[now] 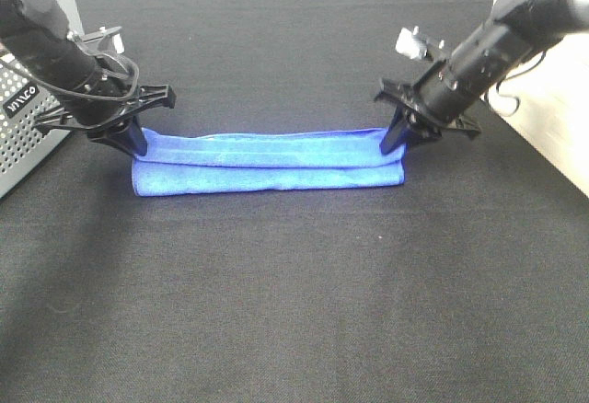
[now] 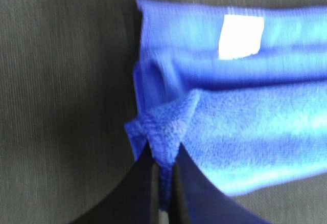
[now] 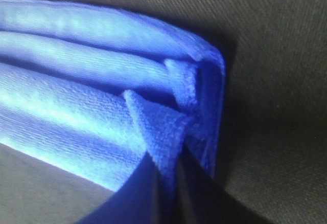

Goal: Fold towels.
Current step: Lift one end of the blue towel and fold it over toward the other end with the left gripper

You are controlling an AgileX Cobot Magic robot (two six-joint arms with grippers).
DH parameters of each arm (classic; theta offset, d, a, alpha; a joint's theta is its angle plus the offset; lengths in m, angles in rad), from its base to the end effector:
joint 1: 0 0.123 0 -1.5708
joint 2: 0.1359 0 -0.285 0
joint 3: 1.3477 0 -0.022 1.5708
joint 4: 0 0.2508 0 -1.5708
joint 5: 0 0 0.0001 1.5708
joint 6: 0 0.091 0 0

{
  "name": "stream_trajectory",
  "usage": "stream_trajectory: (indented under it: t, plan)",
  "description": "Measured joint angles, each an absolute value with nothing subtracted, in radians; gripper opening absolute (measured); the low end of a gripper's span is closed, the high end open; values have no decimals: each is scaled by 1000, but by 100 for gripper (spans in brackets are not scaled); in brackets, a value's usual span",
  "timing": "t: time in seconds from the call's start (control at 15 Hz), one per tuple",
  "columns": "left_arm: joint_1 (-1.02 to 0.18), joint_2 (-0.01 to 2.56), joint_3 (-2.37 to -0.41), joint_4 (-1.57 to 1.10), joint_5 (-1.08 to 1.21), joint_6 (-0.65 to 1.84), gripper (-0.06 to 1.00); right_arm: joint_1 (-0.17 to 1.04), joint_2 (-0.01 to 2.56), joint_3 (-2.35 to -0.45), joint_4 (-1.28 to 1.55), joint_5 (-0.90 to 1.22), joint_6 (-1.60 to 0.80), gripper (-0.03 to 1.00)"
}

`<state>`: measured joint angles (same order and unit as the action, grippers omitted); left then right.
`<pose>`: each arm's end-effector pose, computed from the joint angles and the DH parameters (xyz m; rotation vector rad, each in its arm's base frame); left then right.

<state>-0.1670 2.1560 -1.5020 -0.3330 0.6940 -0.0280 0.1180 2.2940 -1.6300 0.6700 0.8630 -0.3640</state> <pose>0.4316 -0.0921 0.1370 -0.1202 2.8311 -0.4007 0.4497 0.0966 0.1131 -0.0999 2.8548 0.7527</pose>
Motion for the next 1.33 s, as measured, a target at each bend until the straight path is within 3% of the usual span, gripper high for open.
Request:
stream_trajectory:
  t: [0.07,0.13,0.2,0.27,0.33,0.4,0.47,0.8,1.07,1.2,1.33]
  plan:
    - [-167,2156,-1502,-333,694,-28,3,118,2294,-1630,670,863,-364,7]
    - [-167,2157,-1502,-335,682,-28,8,118,2297,-1630,670,863,-363,20]
    - [-167,2157,-1502,-335,671,-28,20,118,2297,-1631,670,868,-353,49]
    - [-167,2157,-1502,-335,665,-28,46,118,2297,-1639,669,884,-334,71]
    - [-167,2157,-1502,-333,664,-28,63,118,2294,-1642,666,900,-329,86]
    - [-167,2157,-1502,-327,665,-28,76,118,2283,-1642,652,914,-328,91]
    - [-167,2157,-1502,-312,681,-28,82,118,2259,-1642,618,925,-309,95]
    - [-165,2177,-1504,-318,685,-28,84,118,2224,-1648,550,936,-259,96]
    - [-173,2247,-1509,-478,653,0,81,118,2224,-1648,546,936,-257,96]
    - [-183,2255,-1509,-513,643,0,65,118,2224,-1648,546,935,-257,96]
    - [-183,2262,-1509,-514,639,-20,29,118,2224,-1648,541,931,-257,96]
